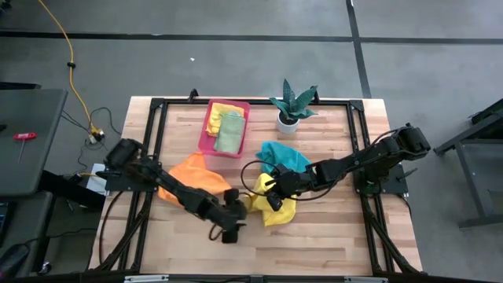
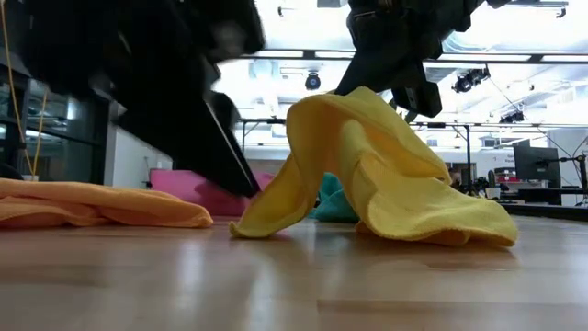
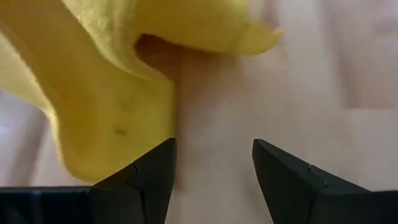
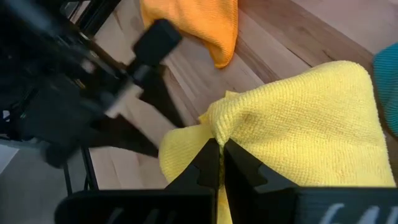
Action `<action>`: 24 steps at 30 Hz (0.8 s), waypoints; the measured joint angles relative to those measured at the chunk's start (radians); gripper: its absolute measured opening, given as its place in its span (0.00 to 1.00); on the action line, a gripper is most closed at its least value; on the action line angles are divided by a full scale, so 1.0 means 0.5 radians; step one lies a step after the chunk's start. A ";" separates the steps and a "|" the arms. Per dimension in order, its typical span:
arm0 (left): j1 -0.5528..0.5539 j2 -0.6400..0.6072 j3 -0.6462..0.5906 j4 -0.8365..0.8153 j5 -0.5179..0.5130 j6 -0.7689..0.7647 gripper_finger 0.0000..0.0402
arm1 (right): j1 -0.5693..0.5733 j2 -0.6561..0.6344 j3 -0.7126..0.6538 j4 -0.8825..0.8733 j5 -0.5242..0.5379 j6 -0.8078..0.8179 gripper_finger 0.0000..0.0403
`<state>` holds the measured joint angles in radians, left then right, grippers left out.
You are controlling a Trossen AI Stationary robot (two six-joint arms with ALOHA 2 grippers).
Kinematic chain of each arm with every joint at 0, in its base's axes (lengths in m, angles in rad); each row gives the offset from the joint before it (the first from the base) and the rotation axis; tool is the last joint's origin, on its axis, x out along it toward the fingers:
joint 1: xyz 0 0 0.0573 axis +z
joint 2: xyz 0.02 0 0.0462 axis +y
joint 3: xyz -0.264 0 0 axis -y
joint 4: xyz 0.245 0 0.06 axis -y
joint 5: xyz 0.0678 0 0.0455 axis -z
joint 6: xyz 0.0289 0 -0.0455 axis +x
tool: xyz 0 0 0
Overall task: Fold microfiber towels
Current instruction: Fold the yellow microfiber cloth
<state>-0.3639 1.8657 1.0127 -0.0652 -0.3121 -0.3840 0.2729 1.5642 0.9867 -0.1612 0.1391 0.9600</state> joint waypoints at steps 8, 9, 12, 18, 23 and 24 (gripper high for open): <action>0.013 0.101 0.148 -0.224 -0.128 0.113 0.50 | 0.000 0.000 0.000 -0.036 -0.019 0.000 0.00; 0.013 0.101 0.148 -0.254 -0.093 0.166 0.50 | 0.001 0.000 0.000 -0.037 -0.020 0.000 0.00; 0.014 0.101 0.147 -0.329 -0.023 0.309 0.49 | 0.000 0.000 0.000 -0.047 -0.021 0.000 0.00; 0.098 0.101 0.132 -0.311 -0.034 0.426 0.44 | 0.000 0.000 0.000 -0.046 -0.023 0.001 0.00; 0.190 0.130 0.130 -0.304 0.157 0.506 0.40 | 0.001 0.000 0.000 -0.044 -0.037 0.008 0.00; 0.198 0.130 0.130 -0.303 0.198 0.524 0.39 | 0.001 0.000 0.000 -0.046 -0.040 0.010 0.00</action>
<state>-0.2649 1.9308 1.0779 -0.2169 -0.2129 -0.1218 0.2733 1.5642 0.9867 -0.1841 0.1192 0.9651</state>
